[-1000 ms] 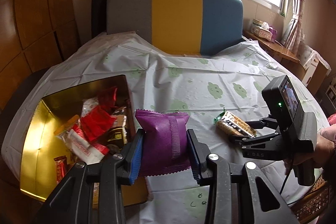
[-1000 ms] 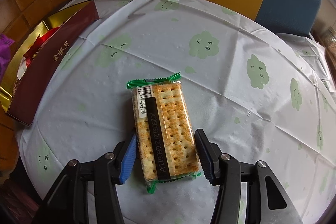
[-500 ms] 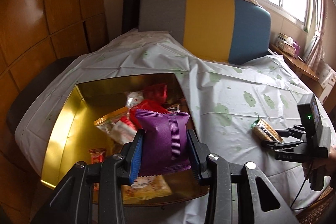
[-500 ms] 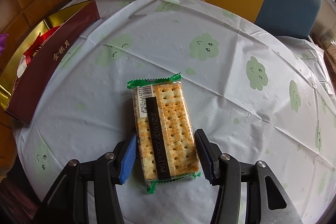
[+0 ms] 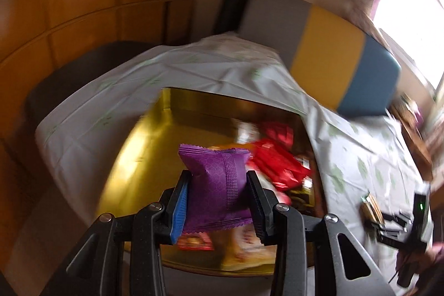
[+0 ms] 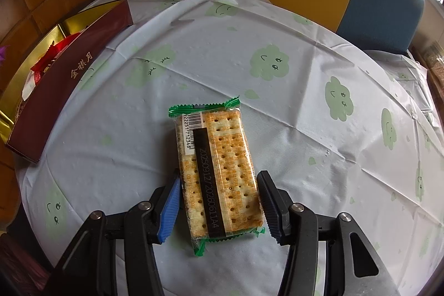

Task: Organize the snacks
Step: 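Carry the purple pouch into the gold tin and open the left gripper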

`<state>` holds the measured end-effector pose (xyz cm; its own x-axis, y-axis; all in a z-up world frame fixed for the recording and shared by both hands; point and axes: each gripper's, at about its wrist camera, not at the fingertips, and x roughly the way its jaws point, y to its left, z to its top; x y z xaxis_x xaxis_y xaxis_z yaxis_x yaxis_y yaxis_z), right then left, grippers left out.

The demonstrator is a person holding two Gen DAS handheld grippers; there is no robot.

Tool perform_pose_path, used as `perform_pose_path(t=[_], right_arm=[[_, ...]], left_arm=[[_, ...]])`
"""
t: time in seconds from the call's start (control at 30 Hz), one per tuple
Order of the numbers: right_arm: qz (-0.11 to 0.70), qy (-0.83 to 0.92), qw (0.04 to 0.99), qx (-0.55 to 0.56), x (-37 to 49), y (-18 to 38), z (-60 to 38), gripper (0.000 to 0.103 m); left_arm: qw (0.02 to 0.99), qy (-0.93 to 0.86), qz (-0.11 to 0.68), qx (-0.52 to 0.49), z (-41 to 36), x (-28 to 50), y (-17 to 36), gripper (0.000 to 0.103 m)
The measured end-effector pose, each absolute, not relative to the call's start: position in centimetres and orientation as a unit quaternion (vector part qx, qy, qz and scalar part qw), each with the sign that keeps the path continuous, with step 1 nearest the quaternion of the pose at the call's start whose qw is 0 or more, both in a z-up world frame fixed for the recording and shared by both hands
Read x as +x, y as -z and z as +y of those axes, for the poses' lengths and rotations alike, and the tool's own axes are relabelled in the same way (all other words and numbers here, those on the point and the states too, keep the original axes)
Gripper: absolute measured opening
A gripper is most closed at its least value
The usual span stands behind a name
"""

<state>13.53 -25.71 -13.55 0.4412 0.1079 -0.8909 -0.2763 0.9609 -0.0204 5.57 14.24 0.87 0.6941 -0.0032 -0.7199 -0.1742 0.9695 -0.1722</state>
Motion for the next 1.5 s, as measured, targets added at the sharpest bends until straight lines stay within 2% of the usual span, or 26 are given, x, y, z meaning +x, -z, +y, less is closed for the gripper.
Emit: perform_pose_path(t=[0.17, 0.67, 1.5], right_arm=[[0.516, -0.113, 0.845, -0.082, 13.5, 13.5, -25.7, 0.054], [0.515, -0.108, 0.846, -0.086, 13.5, 13.5, -25.5, 0.054], [0.513, -0.097, 0.848, -0.091, 13.4, 13.4, -25.2, 0.053]], left_arm=[[0.905, -0.064, 0.401, -0.129, 16.3, 4.8, 0.5, 0.039], [0.877, -0.034, 0.471, -0.094, 12.3, 7.5, 5.6, 0.044], [0.916, -0.068, 0.394, -0.041, 11.7, 4.8, 0.6, 0.046]])
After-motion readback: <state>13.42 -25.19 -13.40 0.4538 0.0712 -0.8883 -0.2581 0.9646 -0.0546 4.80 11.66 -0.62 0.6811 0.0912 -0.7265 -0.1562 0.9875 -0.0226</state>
